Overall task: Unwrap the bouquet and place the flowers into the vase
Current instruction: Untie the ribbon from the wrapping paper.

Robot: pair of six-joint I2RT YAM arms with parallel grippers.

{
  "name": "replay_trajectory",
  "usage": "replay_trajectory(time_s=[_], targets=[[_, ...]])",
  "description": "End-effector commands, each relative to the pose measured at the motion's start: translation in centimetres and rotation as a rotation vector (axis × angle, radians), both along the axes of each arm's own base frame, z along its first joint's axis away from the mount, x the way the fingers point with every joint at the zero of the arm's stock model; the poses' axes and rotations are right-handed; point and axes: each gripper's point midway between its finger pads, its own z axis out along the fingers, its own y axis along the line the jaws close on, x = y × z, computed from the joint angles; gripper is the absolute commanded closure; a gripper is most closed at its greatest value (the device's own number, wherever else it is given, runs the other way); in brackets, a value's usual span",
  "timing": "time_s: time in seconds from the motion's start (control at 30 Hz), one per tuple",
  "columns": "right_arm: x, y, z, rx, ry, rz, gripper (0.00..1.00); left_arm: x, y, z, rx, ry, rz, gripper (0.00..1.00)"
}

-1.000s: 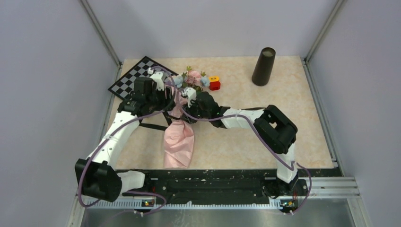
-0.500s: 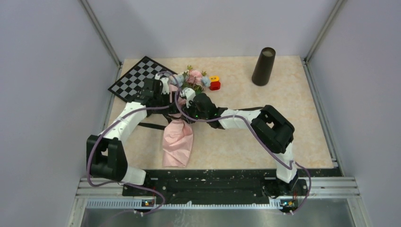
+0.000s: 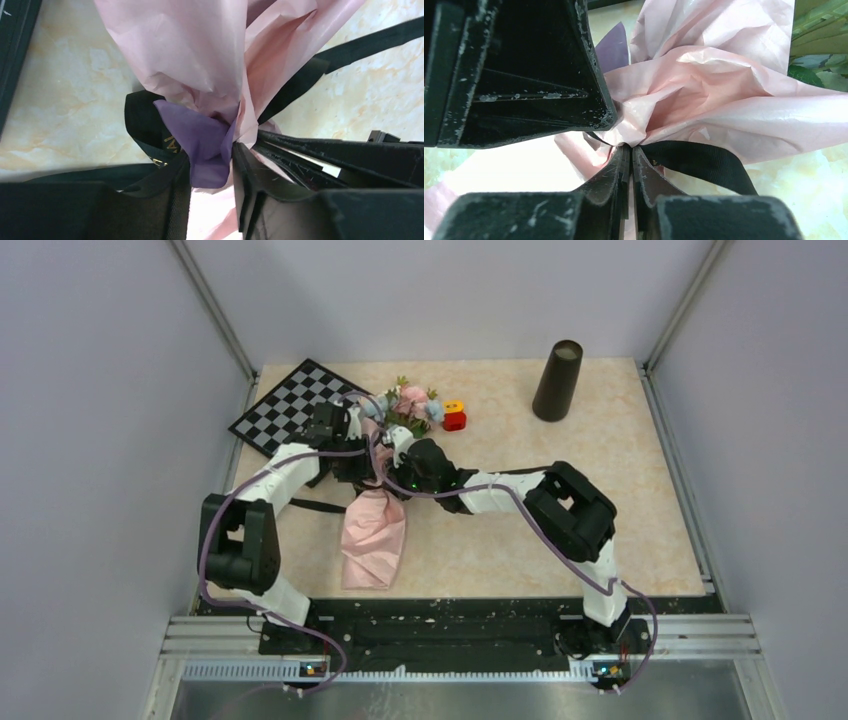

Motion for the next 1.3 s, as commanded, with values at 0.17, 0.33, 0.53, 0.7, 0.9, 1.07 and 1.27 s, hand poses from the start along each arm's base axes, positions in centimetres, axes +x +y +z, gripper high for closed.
replay_trajectory(time_s=[0.17, 0.33, 0.53, 0.7, 0.9, 1.07, 1.27], targets=[[0.4, -0.3, 1.7, 0.042, -0.038, -0.073, 1.0, 1.2, -0.6, 0.8, -0.031, -0.031, -0.004, 0.94], [0.0, -1.5, 2.7, 0.074, -0.011, -0.125, 1.0, 1.3, 0.1, 0.5, 0.003, -0.023, 0.015, 1.0], [-1.1, -2.5, 3.6, 0.113, 0.024, -0.142, 1.0, 1.3, 0.8, 0.8, 0.039, -0.04, 0.033, 1.0], [-1.4, -3.3, 3.5, 0.122, 0.052, -0.155, 1.0, 1.4, 0.9, 1.0, 0.041, -0.044, 0.035, 1.0], [-1.4, -4.4, 3.5, 0.118, 0.053, -0.178, 1.0, 1.4, 1.0, 1.4, 0.044, -0.054, 0.035, 1.0], [-1.0, -5.6, 3.5, 0.111, 0.058, -0.197, 1.0, 1.3, 0.9, 1.6, 0.04, -0.059, 0.033, 1.0], [-1.2, -6.5, 3.0, 0.108, 0.087, -0.216, 1.0, 1.2, 0.6, 1.8, 0.023, -0.064, 0.023, 1.0]])
